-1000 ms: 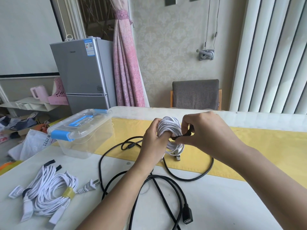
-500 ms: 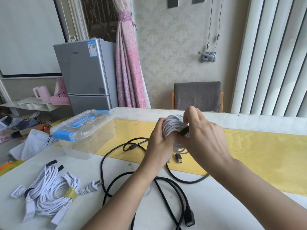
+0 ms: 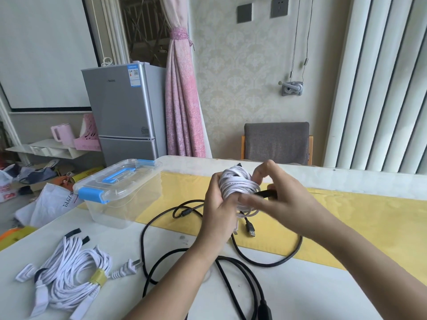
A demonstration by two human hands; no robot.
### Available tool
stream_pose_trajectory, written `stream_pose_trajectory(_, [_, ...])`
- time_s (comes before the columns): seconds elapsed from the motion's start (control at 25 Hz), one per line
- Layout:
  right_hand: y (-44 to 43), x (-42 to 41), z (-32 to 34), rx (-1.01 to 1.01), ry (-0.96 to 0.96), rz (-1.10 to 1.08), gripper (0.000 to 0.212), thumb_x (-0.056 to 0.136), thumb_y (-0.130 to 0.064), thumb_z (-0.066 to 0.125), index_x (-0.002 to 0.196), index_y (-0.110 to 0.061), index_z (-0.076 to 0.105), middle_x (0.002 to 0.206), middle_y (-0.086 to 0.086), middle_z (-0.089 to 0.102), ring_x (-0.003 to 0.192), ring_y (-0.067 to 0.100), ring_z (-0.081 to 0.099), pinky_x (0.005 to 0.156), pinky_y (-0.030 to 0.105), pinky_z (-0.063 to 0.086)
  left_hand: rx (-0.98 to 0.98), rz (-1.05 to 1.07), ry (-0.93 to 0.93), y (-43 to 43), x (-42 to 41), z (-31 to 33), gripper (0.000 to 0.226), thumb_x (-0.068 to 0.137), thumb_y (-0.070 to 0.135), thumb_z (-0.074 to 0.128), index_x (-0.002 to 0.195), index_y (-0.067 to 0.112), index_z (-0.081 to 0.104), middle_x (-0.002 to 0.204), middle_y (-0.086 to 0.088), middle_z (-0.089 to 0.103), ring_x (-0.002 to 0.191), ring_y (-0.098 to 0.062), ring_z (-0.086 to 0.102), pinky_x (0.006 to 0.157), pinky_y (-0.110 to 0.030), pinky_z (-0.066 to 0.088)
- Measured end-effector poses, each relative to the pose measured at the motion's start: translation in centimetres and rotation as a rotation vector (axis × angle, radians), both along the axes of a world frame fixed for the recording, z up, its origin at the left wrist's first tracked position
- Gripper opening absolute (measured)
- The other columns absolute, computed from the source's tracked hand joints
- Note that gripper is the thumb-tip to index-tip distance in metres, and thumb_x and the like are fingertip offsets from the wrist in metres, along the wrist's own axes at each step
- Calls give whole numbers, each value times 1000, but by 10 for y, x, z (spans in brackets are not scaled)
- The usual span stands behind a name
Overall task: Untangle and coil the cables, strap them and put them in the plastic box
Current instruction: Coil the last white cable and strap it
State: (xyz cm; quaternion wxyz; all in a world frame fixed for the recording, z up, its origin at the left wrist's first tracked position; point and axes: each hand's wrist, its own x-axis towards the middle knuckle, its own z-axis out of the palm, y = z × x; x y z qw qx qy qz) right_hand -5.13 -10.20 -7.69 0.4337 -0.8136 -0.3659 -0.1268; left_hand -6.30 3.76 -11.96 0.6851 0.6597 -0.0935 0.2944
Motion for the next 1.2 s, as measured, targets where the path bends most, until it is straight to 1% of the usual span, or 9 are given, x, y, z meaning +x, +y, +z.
stream_pose_trajectory(0.08, [-5,4,8,256,293,77,26,92,-36,55,95,-11,52,77,-14,58,48,11,36,48,18,31,29,32,-19,2,1,-1,26,79,7,49,101,18,58,96,-3,67,92,-17,63,83,-38,51])
stream_pose_trajectory(0.2, [-7,10,6,163,155,-162,9,93,-25,56,99,-27,62,89,-12,62,64,26,57,58,34,47,138,6,-40,-4,-5,-2,29,79,6,44,102,19,56,98,2,67,95,-14,61,87,-30,49])
stream_pose_trajectory(0.28, [-7,11,3,52,67,-217,16,92,-23,56,96,-37,64,91,-17,63,73,17,64,68,32,50,188,-33,-66,-7,-8,-2,28,79,6,43,101,19,55,96,6,66,92,-10,61,83,-21,46])
stream_pose_trajectory(0.4, [-9,14,6,135,139,-116,17,93,-25,58,94,-37,70,96,-18,68,88,0,64,79,23,49,204,-53,-100,-4,-8,-2,33,78,3,41,99,24,55,95,6,66,92,-12,60,85,-28,48])
stream_pose_trajectory(0.52, [-13,13,10,179,118,-97,14,89,-23,63,87,-35,71,88,-16,69,69,-1,60,66,20,45,207,-71,-108,-5,-8,-1,35,76,1,39,97,25,55,92,9,65,90,-13,60,86,-35,49])
stream_pose_trajectory(0.68, [-18,10,15,119,146,-104,17,87,-14,64,81,-28,71,83,-15,70,60,31,55,60,34,46,96,-126,-47,-9,-10,0,30,77,-2,40,94,17,57,81,14,66,76,-1,61,65,-15,49])
stream_pose_trajectory(0.84, [-24,9,22,151,177,-24,3,82,-26,71,81,-24,74,81,-14,73,69,1,63,68,15,46,86,-131,-38,-6,-7,1,27,75,3,44,94,16,59,86,7,67,85,-8,61,76,-20,48])
stream_pose_trajectory(1.08, [-28,15,19,62,140,-118,9,81,-28,71,77,-20,69,57,-10,61,44,8,39,50,16,34,156,-191,-32,-11,-10,2,23,73,4,44,88,15,58,78,14,63,77,-2,57,73,-15,44])
stream_pose_trajectory(1.2, [-29,15,21,20,221,38,14,88,-23,63,91,-9,65,77,-7,69,58,-2,58,62,10,44,171,-213,-24,-6,-8,2,19,76,4,44,85,14,57,79,8,62,78,-6,55,75,-18,44])
